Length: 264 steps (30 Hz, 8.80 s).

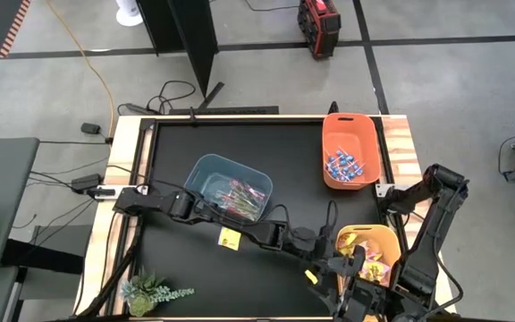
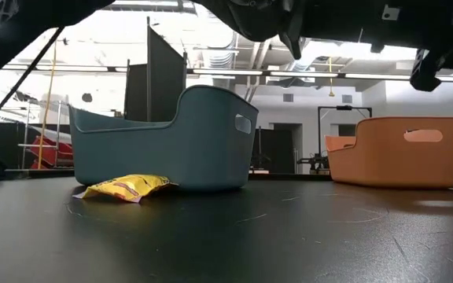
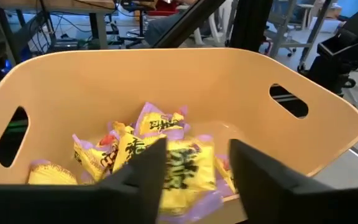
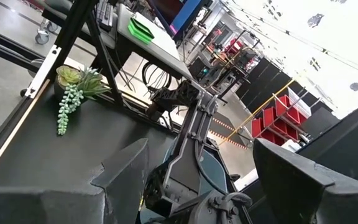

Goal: Sort candy
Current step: Put the yellow candy into the yellow bin, then move the yellow bin to the center of the table

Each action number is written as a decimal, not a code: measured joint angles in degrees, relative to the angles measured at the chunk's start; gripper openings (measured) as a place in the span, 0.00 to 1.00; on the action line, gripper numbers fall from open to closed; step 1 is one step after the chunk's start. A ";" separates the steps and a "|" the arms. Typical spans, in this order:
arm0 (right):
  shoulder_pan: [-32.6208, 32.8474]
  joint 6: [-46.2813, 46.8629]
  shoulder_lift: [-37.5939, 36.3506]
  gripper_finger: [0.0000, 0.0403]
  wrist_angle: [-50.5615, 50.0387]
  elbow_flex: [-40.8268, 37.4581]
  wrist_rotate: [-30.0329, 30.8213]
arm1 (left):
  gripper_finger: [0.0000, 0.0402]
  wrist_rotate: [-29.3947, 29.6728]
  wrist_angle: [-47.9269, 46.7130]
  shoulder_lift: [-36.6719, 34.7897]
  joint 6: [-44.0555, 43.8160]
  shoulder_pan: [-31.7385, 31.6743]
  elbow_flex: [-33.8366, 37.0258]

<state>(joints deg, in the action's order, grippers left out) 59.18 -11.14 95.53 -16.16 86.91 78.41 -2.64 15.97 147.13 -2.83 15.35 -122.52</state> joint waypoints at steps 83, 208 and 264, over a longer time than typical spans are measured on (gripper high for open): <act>-17.35 7.13 7.38 0.75 -2.77 0.03 -36.41 | 0.03 25.45 -24.61 -61.55 -41.01 22.18 79.58; 17.06 114.09 -1.43 0.79 -67.32 -8.86 -59.97 | 0.16 44.63 -12.68 -72.13 -21.58 24.09 79.12; -6.24 63.19 -29.10 0.02 -38.82 -30.10 -53.13 | 0.00 32.03 -2.38 -100.21 -5.83 2.78 97.53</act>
<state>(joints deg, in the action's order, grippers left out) 52.94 52.05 66.42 -54.98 56.82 25.28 29.39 13.58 46.92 -8.67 18.13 -24.99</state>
